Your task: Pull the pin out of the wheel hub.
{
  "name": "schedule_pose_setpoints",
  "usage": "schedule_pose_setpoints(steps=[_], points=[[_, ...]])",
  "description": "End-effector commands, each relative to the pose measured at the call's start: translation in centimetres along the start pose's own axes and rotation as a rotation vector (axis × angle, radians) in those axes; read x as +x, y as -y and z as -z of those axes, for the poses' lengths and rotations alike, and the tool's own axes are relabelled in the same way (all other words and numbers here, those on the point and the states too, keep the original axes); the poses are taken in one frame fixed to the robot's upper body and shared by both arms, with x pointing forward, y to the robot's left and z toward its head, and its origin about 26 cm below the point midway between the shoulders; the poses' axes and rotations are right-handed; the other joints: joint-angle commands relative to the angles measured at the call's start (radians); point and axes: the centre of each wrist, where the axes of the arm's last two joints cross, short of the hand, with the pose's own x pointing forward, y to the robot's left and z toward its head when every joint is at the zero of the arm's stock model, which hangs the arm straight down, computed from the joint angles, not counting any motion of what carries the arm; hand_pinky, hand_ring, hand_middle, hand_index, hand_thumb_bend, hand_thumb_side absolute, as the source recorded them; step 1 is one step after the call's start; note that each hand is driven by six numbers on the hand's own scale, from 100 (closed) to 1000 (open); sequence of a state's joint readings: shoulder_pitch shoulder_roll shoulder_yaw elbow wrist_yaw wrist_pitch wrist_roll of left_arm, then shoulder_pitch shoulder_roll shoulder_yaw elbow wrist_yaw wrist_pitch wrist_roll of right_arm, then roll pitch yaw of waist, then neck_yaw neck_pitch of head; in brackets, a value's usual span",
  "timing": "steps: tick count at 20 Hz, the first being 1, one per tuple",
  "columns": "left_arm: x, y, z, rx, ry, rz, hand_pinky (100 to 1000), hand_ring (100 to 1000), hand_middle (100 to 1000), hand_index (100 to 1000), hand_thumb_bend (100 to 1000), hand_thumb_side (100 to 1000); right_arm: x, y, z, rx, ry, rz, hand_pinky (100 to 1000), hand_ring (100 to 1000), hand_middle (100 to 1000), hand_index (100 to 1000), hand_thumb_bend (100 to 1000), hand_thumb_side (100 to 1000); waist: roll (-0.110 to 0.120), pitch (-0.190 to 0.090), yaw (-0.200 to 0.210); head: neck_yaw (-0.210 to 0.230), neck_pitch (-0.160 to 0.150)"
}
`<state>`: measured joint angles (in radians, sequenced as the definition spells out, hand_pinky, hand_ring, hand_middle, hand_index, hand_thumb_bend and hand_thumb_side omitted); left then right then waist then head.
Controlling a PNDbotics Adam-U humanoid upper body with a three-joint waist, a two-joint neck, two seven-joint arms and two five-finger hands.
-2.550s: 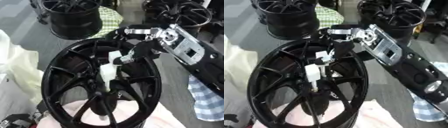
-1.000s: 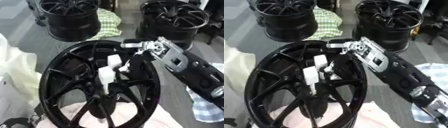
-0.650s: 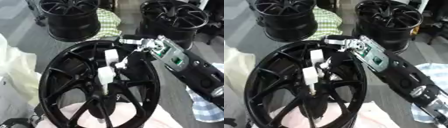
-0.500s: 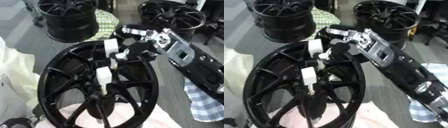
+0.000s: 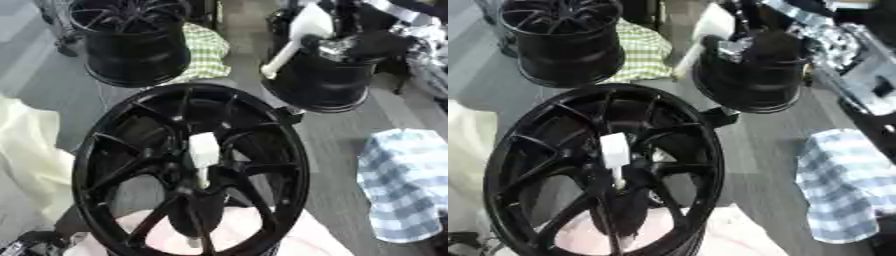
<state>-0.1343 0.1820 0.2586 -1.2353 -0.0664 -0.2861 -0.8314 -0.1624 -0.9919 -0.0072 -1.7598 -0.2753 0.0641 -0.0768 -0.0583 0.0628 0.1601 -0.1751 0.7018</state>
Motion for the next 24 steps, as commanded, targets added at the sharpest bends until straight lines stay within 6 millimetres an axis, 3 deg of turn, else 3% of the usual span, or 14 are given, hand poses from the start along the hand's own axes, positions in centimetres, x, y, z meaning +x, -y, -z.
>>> schedule_pose_setpoints(steps=[1,3,5,8,10,13,15,20,24], points=[[0.8,-1.6,-1.3,-0.043,0.043,0.096,537,100,606,770,100,1000,-4.1,1.5,-3.3,-0.284,-0.15,-0.038,711,676,696,815,510,329,0.002,-0.014,-0.013,0.022,0.004],[0.8,-1.7,-1.8,-0.031,0.041,0.1,536,100,606,770,100,1000,-9.1,-0.1,-7.3,-0.388,-0.356,-0.05,764,753,806,916,607,373,0.003,-0.012,-0.023,0.026,0.008],[0.7,-1.8,-2.1,-0.022,0.041,0.102,537,100,606,770,100,1000,-12.6,-2.3,-11.1,-0.439,-0.515,-0.044,792,803,865,944,629,396,0.006,-0.012,-0.029,0.026,0.013],[0.6,-1.8,-2.3,-0.016,0.045,0.102,536,100,606,769,100,1000,-16.0,-6.4,-15.3,-0.556,-0.671,0.038,786,803,866,936,610,382,0.013,-0.01,-0.033,0.026,0.018],[0.5,-1.8,-2.3,-0.014,0.048,0.098,536,100,606,769,100,1000,-16.9,-9.2,-16.7,-0.63,-0.715,0.092,768,782,845,921,590,360,0.017,-0.01,-0.034,0.027,0.02],[0.5,-1.7,-2.2,-0.013,0.051,0.093,536,100,606,769,100,1000,-16.6,-12.9,-17.0,-0.682,-0.707,0.146,747,756,805,903,563,334,0.02,-0.011,-0.032,0.025,0.019],[0.5,-1.7,-2.1,-0.013,0.055,0.09,537,100,606,769,100,1000,-15.5,-15.2,-16.2,-0.685,-0.668,0.181,730,734,769,887,518,309,0.021,-0.011,-0.031,0.025,0.019],[0.7,-1.7,-1.9,-0.012,0.062,0.087,538,100,607,770,100,1000,-10.8,-19.9,-12.5,-0.565,-0.49,0.266,717,711,741,876,441,278,0.024,-0.011,-0.024,0.03,0.015],[0.8,-1.7,-1.7,-0.013,0.065,0.081,538,100,607,770,100,1000,-8.7,-22.3,-10.7,-0.439,-0.4,0.304,708,691,715,864,403,258,0.028,-0.013,-0.018,0.031,0.015]])
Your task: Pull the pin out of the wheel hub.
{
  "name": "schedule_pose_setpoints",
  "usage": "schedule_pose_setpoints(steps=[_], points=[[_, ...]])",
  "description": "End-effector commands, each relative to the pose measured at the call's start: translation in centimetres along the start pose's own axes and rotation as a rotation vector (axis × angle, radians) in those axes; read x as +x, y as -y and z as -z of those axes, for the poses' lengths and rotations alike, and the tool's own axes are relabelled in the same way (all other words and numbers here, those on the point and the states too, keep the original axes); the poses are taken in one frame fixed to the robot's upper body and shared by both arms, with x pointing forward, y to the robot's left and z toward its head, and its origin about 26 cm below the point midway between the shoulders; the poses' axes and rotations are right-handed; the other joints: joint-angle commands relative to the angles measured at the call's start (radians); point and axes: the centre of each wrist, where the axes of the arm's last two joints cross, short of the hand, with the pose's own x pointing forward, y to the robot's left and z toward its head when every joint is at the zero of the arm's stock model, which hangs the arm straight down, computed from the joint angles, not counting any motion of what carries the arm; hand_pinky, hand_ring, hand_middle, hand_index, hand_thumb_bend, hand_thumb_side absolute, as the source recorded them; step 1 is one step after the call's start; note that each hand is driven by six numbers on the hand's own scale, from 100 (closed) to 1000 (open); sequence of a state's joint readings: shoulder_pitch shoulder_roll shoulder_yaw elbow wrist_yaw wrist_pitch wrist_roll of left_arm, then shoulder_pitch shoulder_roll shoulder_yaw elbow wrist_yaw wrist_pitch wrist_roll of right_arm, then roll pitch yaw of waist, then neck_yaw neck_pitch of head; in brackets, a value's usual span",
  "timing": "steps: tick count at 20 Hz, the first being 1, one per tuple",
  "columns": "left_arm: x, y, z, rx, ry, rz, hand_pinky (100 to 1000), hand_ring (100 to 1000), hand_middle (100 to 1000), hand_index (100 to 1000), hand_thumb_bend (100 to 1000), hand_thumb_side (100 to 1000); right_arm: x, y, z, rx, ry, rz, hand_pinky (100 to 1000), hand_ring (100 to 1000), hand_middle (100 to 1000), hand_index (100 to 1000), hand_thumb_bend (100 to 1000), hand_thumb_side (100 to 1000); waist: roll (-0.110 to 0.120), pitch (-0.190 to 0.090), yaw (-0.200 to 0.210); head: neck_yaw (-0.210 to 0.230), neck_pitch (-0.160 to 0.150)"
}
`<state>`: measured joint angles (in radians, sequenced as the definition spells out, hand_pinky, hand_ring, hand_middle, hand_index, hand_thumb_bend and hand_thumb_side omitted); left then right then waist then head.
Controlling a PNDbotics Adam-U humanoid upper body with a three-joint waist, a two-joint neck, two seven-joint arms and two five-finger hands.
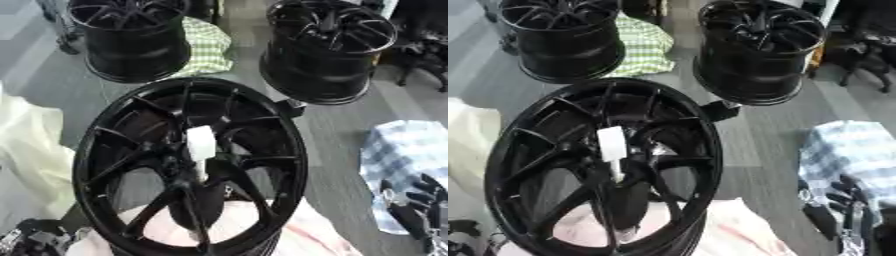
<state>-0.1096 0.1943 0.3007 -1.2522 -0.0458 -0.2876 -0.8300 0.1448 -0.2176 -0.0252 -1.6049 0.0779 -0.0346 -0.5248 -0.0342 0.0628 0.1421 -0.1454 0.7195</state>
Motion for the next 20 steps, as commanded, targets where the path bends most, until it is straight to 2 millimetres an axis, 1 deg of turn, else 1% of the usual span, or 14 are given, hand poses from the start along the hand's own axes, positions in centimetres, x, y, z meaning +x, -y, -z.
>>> schedule_pose_setpoints(steps=[1,3,6,11,20], points=[[0.9,-0.9,0.1,-0.067,0.067,0.084,537,100,606,770,100,1000,1.1,-1.7,0.0,0.083,0.054,0.001,704,681,704,856,388,241,0.005,-0.014,0.0,0.001,-0.003],[0.9,-0.9,0.0,-0.065,0.066,0.082,537,100,607,770,100,1000,0.5,-2.5,-0.1,0.088,0.028,-0.004,702,674,698,851,381,232,0.006,-0.015,-0.002,0.0,-0.006],[0.8,-0.9,-0.2,-0.063,0.064,0.083,537,100,607,770,100,1000,-0.1,-3.0,-0.2,0.111,0.023,-0.046,703,673,695,845,380,239,0.008,-0.014,-0.003,-0.001,-0.007],[0.6,-0.9,-0.3,-0.063,0.061,0.083,539,100,607,770,100,1000,-0.5,-3.1,-0.5,0.147,0.01,-0.07,703,672,693,847,375,238,0.01,-0.012,-0.004,-0.006,-0.004],[0.2,-0.7,-0.5,-0.067,0.054,0.083,538,100,607,770,100,1000,-0.7,-3.2,-0.7,0.158,0.0,-0.061,701,665,688,847,372,230,0.013,-0.012,-0.007,0.007,0.008]])
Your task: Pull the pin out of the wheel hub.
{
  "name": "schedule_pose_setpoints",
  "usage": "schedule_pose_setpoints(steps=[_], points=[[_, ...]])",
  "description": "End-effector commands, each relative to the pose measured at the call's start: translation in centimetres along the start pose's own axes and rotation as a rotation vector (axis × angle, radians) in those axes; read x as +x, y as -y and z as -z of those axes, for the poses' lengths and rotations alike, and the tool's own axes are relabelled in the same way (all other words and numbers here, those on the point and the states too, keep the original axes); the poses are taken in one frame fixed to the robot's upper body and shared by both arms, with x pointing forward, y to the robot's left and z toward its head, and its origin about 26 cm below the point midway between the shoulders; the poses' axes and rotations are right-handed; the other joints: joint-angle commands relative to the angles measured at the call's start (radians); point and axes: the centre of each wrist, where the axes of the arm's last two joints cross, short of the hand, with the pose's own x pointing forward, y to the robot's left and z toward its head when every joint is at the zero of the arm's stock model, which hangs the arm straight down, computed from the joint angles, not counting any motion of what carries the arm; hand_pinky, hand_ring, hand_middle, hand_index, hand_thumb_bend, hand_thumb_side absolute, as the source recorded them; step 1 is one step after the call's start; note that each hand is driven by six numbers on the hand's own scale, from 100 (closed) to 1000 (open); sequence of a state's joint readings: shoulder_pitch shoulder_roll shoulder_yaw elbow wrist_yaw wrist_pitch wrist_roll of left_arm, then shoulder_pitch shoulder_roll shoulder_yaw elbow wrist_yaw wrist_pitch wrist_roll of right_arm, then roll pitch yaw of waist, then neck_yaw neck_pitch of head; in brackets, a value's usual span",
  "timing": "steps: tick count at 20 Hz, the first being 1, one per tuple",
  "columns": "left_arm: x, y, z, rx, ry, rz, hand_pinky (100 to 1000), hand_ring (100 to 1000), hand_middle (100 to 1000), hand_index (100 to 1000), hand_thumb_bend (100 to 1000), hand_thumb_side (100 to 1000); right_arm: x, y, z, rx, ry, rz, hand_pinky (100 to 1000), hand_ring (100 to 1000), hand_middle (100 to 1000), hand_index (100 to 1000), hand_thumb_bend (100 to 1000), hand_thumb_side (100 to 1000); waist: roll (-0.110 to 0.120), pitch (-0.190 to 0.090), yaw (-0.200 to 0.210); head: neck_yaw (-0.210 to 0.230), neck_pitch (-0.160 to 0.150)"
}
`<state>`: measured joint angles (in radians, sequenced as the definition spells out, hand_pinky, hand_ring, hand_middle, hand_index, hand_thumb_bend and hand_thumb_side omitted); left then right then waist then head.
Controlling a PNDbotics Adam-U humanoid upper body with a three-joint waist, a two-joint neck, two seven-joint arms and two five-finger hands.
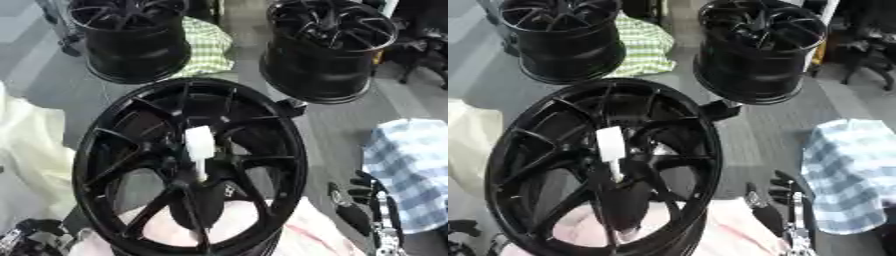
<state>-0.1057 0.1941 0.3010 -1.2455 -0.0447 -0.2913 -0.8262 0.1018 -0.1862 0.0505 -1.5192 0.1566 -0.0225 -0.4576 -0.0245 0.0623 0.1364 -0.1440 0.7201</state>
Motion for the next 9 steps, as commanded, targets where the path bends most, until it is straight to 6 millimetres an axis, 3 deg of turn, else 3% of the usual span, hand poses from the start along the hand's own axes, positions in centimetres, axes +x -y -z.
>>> schedule_pose_setpoints(steps=[1,9], points=[[0.46,-0.82,-0.32,-0.074,0.056,0.09,538,100,607,770,100,1000,0.24,0.13,0.16,0.005,0.016,0.0,701,665,688,847,372,231,0.004,-0.012,-0.001,0.008,0.009],[-0.37,-0.64,-0.97,-0.079,0.033,0.092,539,100,607,770,100,1000,-0.04,-0.06,0.07,0.024,0.009,0.001,700,663,688,850,376,228,0.008,-0.014,-0.012,0.045,0.043]])
